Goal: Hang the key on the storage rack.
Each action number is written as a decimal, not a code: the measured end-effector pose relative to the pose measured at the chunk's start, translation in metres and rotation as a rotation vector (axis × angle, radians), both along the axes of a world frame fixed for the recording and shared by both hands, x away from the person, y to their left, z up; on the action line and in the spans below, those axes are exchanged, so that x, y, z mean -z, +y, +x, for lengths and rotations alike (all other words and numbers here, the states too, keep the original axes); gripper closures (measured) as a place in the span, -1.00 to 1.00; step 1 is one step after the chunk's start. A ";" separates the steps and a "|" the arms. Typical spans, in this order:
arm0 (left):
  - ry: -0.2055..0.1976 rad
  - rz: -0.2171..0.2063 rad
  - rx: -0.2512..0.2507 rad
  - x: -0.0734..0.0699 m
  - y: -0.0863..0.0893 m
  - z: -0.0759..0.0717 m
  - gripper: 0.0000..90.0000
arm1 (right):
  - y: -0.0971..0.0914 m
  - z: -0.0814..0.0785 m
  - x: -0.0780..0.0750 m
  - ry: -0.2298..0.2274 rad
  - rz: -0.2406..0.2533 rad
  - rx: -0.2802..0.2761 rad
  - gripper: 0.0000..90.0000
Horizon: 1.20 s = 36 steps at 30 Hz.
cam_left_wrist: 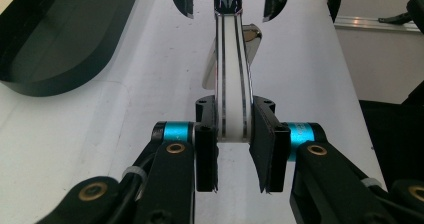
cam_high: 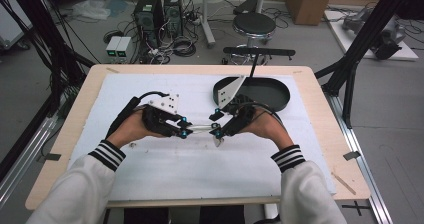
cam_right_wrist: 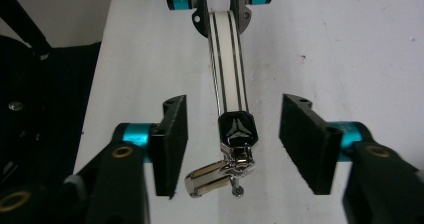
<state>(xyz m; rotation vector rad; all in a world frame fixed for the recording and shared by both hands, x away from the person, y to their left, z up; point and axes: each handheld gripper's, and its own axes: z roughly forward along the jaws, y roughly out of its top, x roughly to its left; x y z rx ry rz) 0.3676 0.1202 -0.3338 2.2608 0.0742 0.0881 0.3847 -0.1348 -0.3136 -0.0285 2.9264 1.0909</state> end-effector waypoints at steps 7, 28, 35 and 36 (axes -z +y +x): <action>-0.005 0.007 0.006 0.001 0.000 0.001 0.64 | 0.006 -0.001 0.004 -0.010 -0.058 -0.015 0.24; -0.014 -0.077 0.045 0.006 0.005 0.009 0.53 | 0.011 0.000 0.004 -0.008 -0.080 -0.013 0.65; -0.071 -0.175 -0.191 0.009 0.016 0.011 -0.92 | 0.004 0.003 0.000 -0.018 -0.036 0.030 0.65; -0.084 -0.211 -0.221 0.008 0.022 0.011 -0.96 | 0.001 0.004 -0.001 -0.018 -0.024 0.043 0.65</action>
